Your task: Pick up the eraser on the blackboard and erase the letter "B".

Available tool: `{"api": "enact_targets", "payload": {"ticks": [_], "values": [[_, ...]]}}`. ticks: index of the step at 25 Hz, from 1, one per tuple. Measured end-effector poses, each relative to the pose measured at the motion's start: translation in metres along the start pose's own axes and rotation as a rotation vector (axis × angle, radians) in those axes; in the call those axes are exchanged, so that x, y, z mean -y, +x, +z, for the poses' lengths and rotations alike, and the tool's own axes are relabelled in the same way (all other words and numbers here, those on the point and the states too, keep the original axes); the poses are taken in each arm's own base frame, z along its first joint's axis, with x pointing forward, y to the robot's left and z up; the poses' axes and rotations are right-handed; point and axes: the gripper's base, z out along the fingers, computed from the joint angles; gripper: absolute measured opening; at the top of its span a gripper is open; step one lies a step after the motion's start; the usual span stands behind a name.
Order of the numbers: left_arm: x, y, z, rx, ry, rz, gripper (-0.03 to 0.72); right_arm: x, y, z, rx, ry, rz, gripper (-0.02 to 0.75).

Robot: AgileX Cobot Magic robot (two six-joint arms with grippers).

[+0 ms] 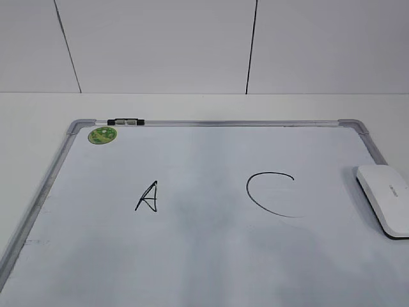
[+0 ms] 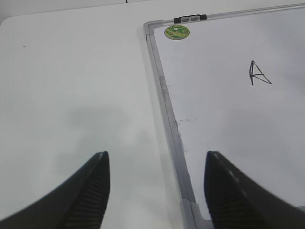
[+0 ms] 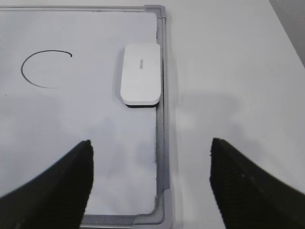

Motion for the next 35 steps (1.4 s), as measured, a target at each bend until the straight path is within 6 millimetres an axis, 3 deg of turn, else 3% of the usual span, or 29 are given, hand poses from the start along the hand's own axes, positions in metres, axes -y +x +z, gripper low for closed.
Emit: {"api": "enact_targets", "payload": {"ticks": [35], "values": [[0.0,0.0,0.0,0.0,0.0,-0.001,0.428,0.0007,-0.0004,0.0004,0.006,-0.053,-0.032,0.594]]}}
